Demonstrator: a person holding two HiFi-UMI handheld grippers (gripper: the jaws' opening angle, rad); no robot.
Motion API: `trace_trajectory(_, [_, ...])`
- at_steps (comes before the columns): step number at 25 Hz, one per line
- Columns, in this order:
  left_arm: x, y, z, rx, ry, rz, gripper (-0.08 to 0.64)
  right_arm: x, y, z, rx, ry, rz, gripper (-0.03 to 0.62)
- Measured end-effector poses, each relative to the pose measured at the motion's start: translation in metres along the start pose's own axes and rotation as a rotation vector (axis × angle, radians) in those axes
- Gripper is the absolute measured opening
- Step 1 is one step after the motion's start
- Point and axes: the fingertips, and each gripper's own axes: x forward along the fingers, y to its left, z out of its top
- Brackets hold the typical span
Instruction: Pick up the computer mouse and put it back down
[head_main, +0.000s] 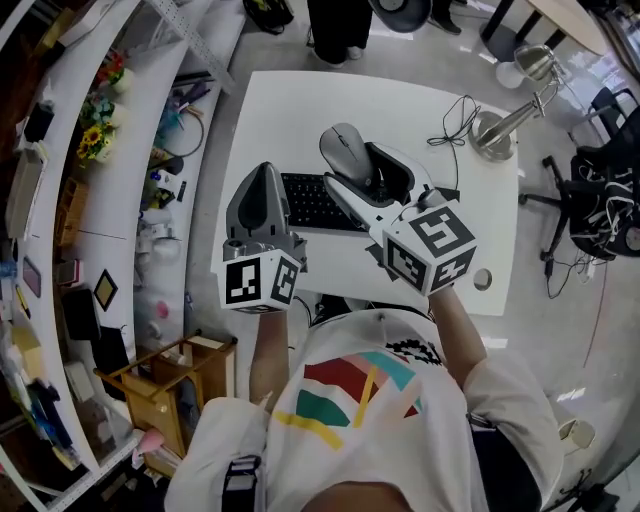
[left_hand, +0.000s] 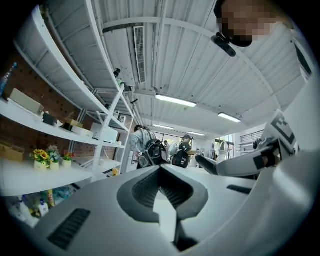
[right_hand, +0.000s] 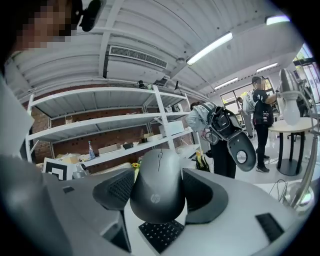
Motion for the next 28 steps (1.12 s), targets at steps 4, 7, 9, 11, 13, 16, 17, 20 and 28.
trace_trajectory(4, [-0.023, 0.039, -0.004, 0.004, 0.009, 0.122, 0.044, 0.017, 0.014, -0.022, 0.034, 0.065, 0.072, 0.311])
trace_trajectory(7, [-0.046, 0.068, -0.01, 0.028, 0.028, 0.21, 0.044, 0.037, 0.029, -0.035, 0.044, 0.104, 0.139, 0.311])
trace_trajectory(9, [-0.065, 0.088, -0.017, 0.031, 0.043, 0.274, 0.044, 0.054, 0.045, -0.044, 0.036, 0.135, 0.193, 0.311])
trace_trajectory(11, [-0.087, 0.109, -0.023, 0.021, 0.057, 0.343, 0.044, 0.074, 0.067, -0.057, 0.029, 0.179, 0.254, 0.311])
trace_trajectory(13, [-0.107, 0.127, -0.029, 0.012, 0.07, 0.402, 0.044, 0.096, 0.089, -0.076, 0.022, 0.235, 0.31, 0.311])
trace_trajectory(16, [-0.129, 0.148, -0.039, -0.005, 0.083, 0.468, 0.044, 0.132, 0.111, -0.115, -0.002, 0.328, 0.358, 0.311])
trace_trajectory(17, [-0.136, 0.155, -0.043, -0.012, 0.088, 0.486, 0.044, 0.146, 0.116, -0.13, -0.015, 0.36, 0.362, 0.311])
trace_trajectory(20, [-0.157, 0.179, -0.056, -0.036, 0.108, 0.535, 0.044, 0.186, 0.126, -0.173, -0.058, 0.445, 0.35, 0.311])
trace_trajectory(28, [-0.192, 0.219, -0.082, -0.102, 0.151, 0.617, 0.044, 0.244, 0.124, -0.237, -0.141, 0.569, 0.289, 0.311])
